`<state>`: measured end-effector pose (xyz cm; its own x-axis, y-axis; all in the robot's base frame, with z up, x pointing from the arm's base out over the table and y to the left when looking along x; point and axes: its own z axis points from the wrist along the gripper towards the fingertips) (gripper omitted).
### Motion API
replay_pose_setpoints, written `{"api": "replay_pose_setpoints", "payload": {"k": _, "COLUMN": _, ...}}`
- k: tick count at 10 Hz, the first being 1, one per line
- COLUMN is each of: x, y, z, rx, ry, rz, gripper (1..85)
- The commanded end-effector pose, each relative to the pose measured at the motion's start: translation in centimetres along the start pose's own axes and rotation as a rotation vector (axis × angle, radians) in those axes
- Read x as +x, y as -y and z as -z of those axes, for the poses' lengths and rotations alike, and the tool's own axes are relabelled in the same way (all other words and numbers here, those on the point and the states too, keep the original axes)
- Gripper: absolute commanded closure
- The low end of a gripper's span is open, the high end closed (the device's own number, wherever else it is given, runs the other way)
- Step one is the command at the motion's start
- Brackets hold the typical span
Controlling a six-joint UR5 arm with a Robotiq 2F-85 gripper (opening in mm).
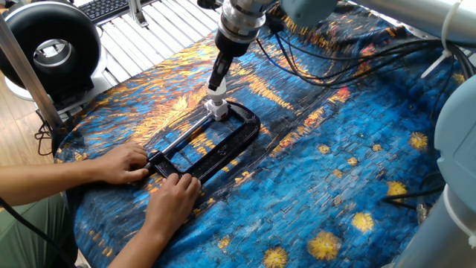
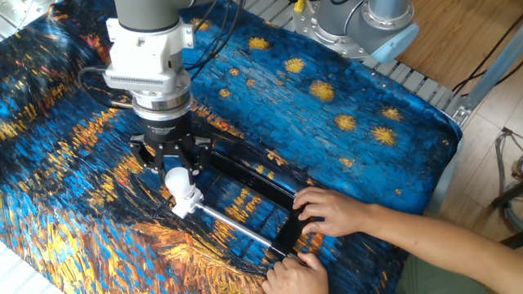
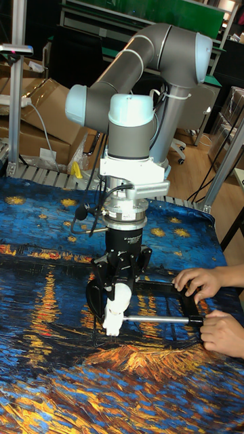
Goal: Install the light bulb by rotating it
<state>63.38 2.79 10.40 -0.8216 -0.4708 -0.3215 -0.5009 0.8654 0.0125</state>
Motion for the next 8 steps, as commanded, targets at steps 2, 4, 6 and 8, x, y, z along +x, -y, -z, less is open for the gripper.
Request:
{"api": "replay_pose_setpoints", "payload": {"k": 2, "x": -0.4, "y": -0.2, "z": 0.0, "rx": -0.004, "ry": 0.020, "rz": -0.138, "gripper": 84.7}}
{"api": "replay_pose_setpoints", "payload": {"k": 4, "x": -0.1, "y": -0.1, "z": 0.0, "rx": 0.009, "ry": 0.009, "rz": -0.151, "gripper": 84.7}}
{"api": "replay_pose_setpoints", "payload": {"k": 6, "x": 0.2, "y": -0.5, "z": 0.1, "rx": -0.002, "ry": -0.006, "rz": -0.139, "gripper": 79.0}}
{"api": "replay_pose_setpoints", "payload": {"k": 8, "x": 1.1, "y": -0.6, "z": 0.2, "rx": -0.005, "ry": -0.038, "rz": -0.101, "gripper": 59.0}}
